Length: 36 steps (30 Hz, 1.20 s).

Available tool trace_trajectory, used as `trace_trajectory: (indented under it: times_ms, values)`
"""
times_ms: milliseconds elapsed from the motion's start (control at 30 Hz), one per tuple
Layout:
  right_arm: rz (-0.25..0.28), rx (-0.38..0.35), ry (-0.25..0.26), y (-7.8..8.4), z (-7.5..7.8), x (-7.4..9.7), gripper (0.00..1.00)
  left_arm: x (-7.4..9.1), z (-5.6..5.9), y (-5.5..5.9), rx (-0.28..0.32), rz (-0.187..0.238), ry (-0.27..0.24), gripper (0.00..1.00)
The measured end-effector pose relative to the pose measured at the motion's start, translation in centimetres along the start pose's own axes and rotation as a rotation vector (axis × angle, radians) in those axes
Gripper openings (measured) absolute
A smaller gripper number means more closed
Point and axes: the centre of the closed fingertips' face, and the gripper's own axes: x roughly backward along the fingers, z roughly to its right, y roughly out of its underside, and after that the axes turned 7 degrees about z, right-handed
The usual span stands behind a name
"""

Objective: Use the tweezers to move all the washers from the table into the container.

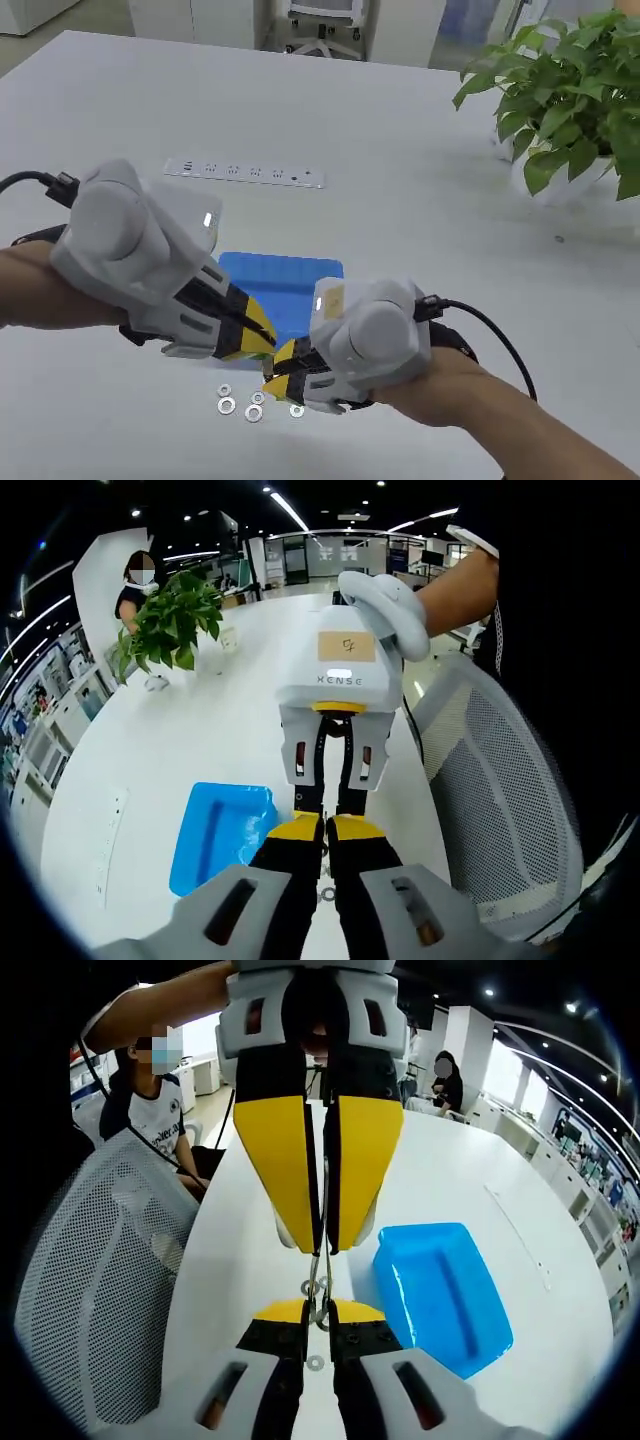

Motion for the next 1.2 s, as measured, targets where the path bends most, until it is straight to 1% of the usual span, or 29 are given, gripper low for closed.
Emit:
trace_trajectory:
  times_ms: [200,567,733,867,1200]
  values:
    - [0.011,-0.001,0.015,-0.7,1.2,0.4,0.09,0.4,-1.0,-0.6,-0.019,-0.005,-0.002,0.06]
    - [0.016,0.006,0.037,-1.2,3.6,0.9,0.09,0.7,-3.1,-1.5,-0.037,0.002,-0.020,0.06]
    - [0.016,0.010,0.044,-1.3,4.6,1.0,0.09,0.6,-4.1,-1.6,-0.046,0.001,-0.021,0.06]
    - [0.013,0.015,0.048,-1.2,5.4,0.9,0.09,0.5,-4.8,-1.5,-0.059,-0.004,-0.012,0.06]
    - [0.019,-0.001,0.062,-0.9,7.4,0.7,0.09,0.2,-6.7,-1.4,-0.075,-0.010,-0.009,0.06]
